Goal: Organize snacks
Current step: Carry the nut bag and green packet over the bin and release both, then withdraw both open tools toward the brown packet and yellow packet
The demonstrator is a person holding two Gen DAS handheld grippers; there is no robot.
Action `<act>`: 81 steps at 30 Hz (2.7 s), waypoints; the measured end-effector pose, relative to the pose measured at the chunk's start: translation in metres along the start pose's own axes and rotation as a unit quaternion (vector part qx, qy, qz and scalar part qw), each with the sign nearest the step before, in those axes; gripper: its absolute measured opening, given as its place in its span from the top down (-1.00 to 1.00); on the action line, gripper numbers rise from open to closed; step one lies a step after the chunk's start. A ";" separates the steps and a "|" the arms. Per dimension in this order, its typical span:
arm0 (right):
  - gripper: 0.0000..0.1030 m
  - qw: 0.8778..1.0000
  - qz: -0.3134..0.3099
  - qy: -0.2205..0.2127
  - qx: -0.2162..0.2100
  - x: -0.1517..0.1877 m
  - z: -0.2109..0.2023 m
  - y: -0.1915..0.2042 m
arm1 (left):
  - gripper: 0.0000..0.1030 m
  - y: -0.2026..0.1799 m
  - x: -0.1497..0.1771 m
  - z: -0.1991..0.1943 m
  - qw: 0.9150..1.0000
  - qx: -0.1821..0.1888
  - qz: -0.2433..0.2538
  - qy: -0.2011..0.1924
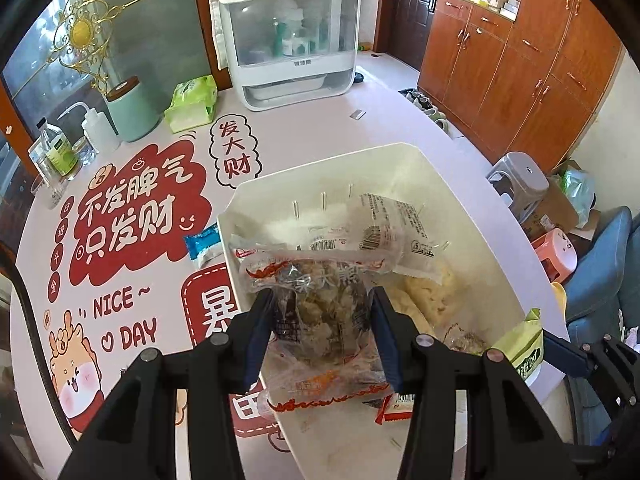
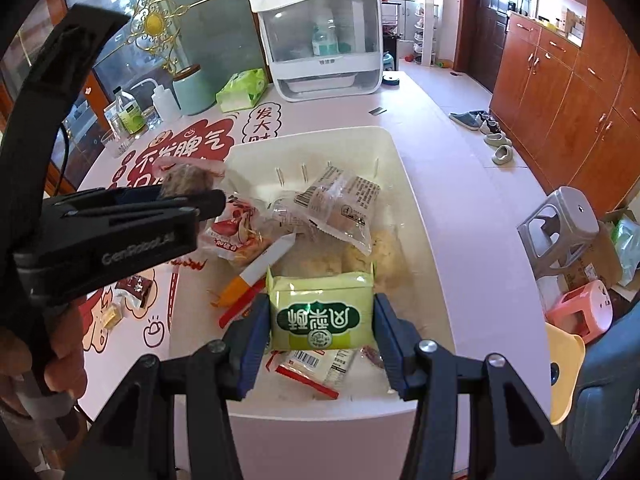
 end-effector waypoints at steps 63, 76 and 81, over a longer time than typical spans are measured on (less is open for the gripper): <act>-0.06 0.998 -0.065 -0.003 -0.023 0.003 -0.005 0.189 | -0.69 0.223 0.148 -0.074 0.988 -0.139 -0.060 0.012; -0.06 0.998 -0.028 0.044 -0.019 0.014 0.034 0.223 | -0.69 0.272 0.180 -0.026 0.991 -0.076 -0.079 0.075; -0.06 0.997 -0.011 0.061 -0.041 0.011 0.055 0.229 | -0.69 0.288 0.195 -0.008 0.988 -0.036 -0.112 0.099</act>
Point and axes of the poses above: each gripper's, at about its wrist camera, not at the fingertips, and z roughly the way its jaws point, y to its left, x to its underside, the point moved 3 cm from there along z, roughly the way its jaws point, and after that the axes turned 4 degrees about x, right-handed, at the moved point
